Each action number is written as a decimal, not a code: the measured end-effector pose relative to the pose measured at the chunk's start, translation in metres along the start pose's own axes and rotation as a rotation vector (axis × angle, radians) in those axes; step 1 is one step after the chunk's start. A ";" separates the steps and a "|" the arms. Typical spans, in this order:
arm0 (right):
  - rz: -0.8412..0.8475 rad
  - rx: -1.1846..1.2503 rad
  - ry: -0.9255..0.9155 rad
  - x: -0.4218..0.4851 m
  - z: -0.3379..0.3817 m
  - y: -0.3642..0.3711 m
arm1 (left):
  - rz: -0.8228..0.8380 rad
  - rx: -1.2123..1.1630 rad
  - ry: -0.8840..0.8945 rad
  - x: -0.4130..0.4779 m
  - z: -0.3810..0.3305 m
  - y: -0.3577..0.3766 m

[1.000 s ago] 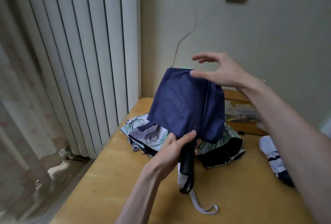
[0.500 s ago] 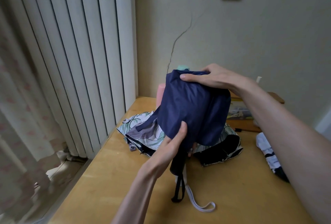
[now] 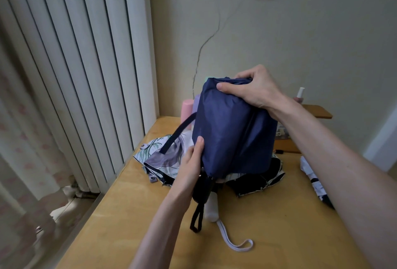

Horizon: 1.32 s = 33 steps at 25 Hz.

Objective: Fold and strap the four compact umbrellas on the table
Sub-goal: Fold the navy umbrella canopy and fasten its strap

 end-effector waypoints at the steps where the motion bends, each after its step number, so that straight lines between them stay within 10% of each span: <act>1: -0.040 -0.030 -0.004 0.001 0.000 -0.005 | -0.102 0.077 0.033 0.001 -0.001 -0.009; 3: -0.120 -0.122 -0.011 0.002 0.003 -0.013 | -0.289 0.197 0.359 -0.008 -0.021 -0.023; 6: -0.198 -0.254 -0.019 0.004 0.008 -0.016 | -0.124 0.466 0.687 -0.022 -0.033 0.012; 22: -0.142 -0.393 0.096 -0.001 0.025 0.034 | 0.121 0.134 0.311 -0.009 0.003 0.031; 28: -0.109 0.005 -0.196 -0.032 -0.001 0.007 | -0.109 0.050 0.328 0.001 0.003 0.002; 33: 0.072 0.407 -0.071 -0.070 -0.066 0.017 | -0.035 0.100 0.307 0.003 0.004 -0.011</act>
Point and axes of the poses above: each hand's wrist, its own x-axis towards the middle knuckle, its own y-axis out of the palm, z = x × y, the point moved 7 cm from there along x, towards the middle knuckle, and after that the axes turned 9 degrees about x, right-handed, at the moved point
